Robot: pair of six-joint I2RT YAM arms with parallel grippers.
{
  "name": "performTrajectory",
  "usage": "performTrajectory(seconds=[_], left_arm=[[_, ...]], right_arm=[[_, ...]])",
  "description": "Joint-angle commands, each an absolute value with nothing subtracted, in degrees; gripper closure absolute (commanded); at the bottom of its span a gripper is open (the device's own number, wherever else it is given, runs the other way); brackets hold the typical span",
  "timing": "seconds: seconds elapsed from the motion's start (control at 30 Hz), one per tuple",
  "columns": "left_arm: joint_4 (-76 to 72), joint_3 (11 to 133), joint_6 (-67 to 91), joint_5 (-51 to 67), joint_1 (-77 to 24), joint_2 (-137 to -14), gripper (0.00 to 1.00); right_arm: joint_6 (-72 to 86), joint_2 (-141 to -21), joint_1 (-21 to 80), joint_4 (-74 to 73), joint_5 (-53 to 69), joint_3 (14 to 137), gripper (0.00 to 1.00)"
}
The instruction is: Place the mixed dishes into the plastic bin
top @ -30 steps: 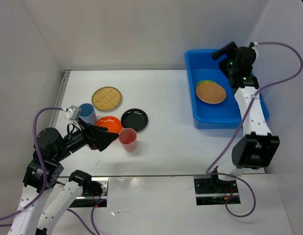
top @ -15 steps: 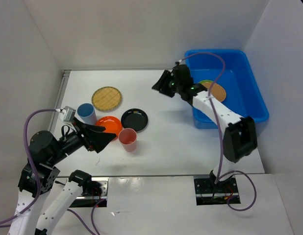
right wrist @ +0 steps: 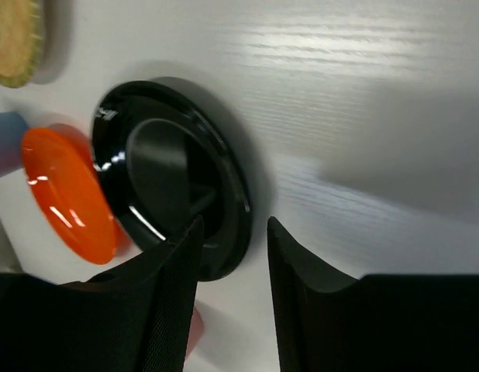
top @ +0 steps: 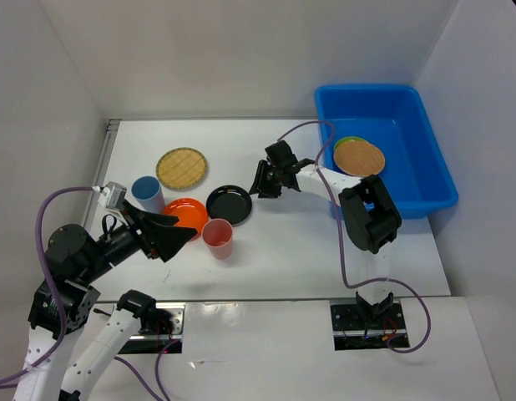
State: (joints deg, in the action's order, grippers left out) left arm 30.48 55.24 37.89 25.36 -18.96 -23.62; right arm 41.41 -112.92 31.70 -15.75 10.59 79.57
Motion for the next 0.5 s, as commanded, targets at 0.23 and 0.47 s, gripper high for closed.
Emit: performTrajectory(seconds=[0.23, 0.47], left_arm=[[27.95, 55.99, 39.29, 26.37, -19.16, -22.59, 0.0], [27.95, 55.46, 39.29, 26.37, -19.16, -21.53, 0.0]], right_arm=[[36.83, -118.91, 31.55, -14.25, 13.45, 79.1, 0.58], [36.83, -121.02, 31.55, -12.31, 15.38, 78.49, 0.63]])
